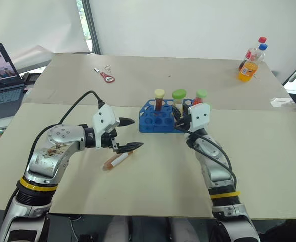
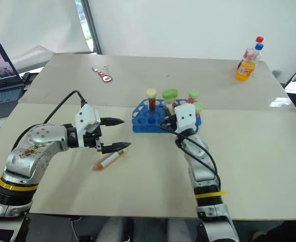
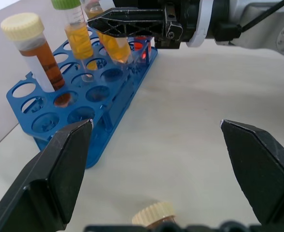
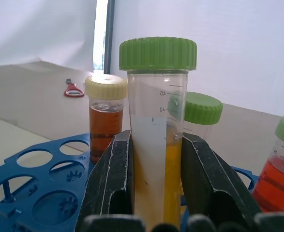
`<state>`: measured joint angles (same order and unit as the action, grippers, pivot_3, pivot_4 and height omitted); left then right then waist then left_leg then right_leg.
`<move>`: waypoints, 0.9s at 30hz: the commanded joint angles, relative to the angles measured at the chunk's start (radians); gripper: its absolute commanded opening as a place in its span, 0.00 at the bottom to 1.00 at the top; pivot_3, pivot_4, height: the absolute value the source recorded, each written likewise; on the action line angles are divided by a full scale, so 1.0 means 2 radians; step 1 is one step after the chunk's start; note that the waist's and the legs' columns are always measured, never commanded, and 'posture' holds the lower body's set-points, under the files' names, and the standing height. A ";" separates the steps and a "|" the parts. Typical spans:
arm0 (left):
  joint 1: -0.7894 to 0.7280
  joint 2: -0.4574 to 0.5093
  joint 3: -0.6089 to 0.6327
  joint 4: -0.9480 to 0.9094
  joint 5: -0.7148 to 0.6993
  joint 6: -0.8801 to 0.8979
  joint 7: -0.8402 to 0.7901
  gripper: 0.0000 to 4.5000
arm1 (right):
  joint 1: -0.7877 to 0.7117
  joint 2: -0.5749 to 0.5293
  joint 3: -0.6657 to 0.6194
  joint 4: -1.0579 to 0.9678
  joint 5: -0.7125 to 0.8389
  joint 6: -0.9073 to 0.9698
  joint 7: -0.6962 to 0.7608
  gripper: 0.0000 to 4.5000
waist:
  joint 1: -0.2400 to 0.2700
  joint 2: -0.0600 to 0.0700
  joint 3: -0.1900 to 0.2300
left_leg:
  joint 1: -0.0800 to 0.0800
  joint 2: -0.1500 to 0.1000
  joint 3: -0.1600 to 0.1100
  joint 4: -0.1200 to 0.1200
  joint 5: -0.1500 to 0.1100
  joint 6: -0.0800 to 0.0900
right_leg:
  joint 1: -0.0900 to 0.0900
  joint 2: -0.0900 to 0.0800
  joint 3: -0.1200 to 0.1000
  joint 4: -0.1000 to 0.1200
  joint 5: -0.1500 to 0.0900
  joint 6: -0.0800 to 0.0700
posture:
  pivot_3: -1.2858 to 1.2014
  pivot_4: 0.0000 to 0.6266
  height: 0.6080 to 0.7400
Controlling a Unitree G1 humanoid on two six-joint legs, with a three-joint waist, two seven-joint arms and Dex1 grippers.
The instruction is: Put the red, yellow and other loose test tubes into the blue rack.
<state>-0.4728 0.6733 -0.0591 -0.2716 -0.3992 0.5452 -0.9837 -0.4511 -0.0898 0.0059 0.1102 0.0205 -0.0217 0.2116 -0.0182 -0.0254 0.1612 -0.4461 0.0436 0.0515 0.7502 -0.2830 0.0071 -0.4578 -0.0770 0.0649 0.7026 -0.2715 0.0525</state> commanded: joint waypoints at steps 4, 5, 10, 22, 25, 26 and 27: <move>-0.017 -0.007 0.003 -0.021 -0.009 0.017 0.019 1.00 | 0.020 0.025 -0.013 0.001 0.019 -0.037 -0.018 0.21 | 0.000 0.000 0.000 | 0.000 0.000 0.000 0.000 0.000 0.000 | 0.000 0.000 0.000 0.000 0.000 0.000 | 0.52 0.24 0.51; -0.020 -0.011 0.005 -0.020 -0.009 0.024 0.027 1.00 | 0.024 0.027 -0.015 0.002 0.019 -0.046 -0.022 0.21 | 0.000 0.000 0.000 | 0.000 0.000 0.000 0.000 0.000 0.000 | 0.000 0.000 0.000 0.001 0.000 0.000 | 0.52 0.24 0.51; -0.031 -0.016 0.004 -0.023 -0.009 0.053 0.045 1.00 | 0.030 0.026 -0.014 0.002 0.014 -0.052 -0.026 0.59 | -0.001 0.000 0.000 | 0.000 0.000 0.000 0.000 0.000 0.000 | 0.000 0.000 0.000 0.001 0.000 0.000 | 0.52 0.24 0.51; -0.075 0.119 -0.055 -0.089 -0.024 0.260 0.016 1.00 | 0.151 -0.112 -0.018 -0.245 0.080 0.149 0.095 0.89 | 0.002 0.000 0.000 | -0.001 0.000 -0.001 0.000 0.000 0.000 | 0.000 0.000 0.000 0.000 0.000 0.000 | 0.52 0.24 0.51; -0.078 0.136 -0.064 -0.100 -0.039 0.305 0.014 1.00 | 0.162 -0.157 -0.029 -0.303 0.155 0.225 0.144 0.89 | 0.002 0.000 0.000 | 0.000 0.000 -0.001 0.000 0.000 0.000 | 0.000 0.000 0.000 -0.001 0.000 0.000 | 0.52 0.24 0.51; -0.078 0.141 -0.072 -0.098 -0.039 0.314 0.014 1.00 | 0.161 -0.178 -0.031 -0.323 0.188 0.256 0.167 0.89 | 0.002 0.000 0.000 | 0.000 0.000 -0.001 0.000 0.000 0.000 | 0.000 0.000 0.000 -0.001 0.000 0.000 | 0.52 0.24 0.51; -0.080 0.143 -0.087 -0.096 -0.038 0.328 0.016 1.00 | 0.160 -0.209 -0.034 -0.343 0.223 0.289 0.200 0.89 | 0.001 0.000 0.000 | 0.000 0.000 -0.001 0.000 0.000 0.000 | 0.000 0.000 0.000 -0.001 0.000 0.000 | 0.52 0.24 0.51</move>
<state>-0.6196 0.9448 -0.2085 -0.4387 -0.4706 1.1615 -0.9526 -0.1201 -0.4564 -0.0356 -0.4783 0.3545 0.4701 0.5274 -0.0152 -0.0257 0.1616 -0.4455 0.0435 0.0489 0.7502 -0.2835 0.0078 -0.4567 -0.0764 0.0650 0.7009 -0.2720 0.0524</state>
